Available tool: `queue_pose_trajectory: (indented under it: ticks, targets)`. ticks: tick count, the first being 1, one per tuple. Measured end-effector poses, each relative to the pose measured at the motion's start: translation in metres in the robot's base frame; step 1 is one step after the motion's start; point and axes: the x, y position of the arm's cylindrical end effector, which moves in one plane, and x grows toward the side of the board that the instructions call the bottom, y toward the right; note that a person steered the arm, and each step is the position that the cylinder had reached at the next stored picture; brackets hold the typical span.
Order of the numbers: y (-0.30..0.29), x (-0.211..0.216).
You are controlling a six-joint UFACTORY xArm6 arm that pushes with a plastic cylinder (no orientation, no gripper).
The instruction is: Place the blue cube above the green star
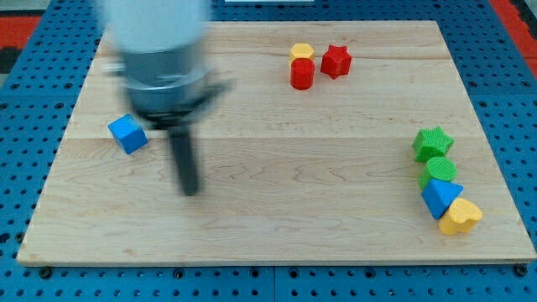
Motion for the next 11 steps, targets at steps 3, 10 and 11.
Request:
queue_pose_trajectory:
  ticks: [3, 10, 11]
  targets:
    - [-0.036, -0.082]
    - [0.254, -0.169]
    - [0.327, -0.16]
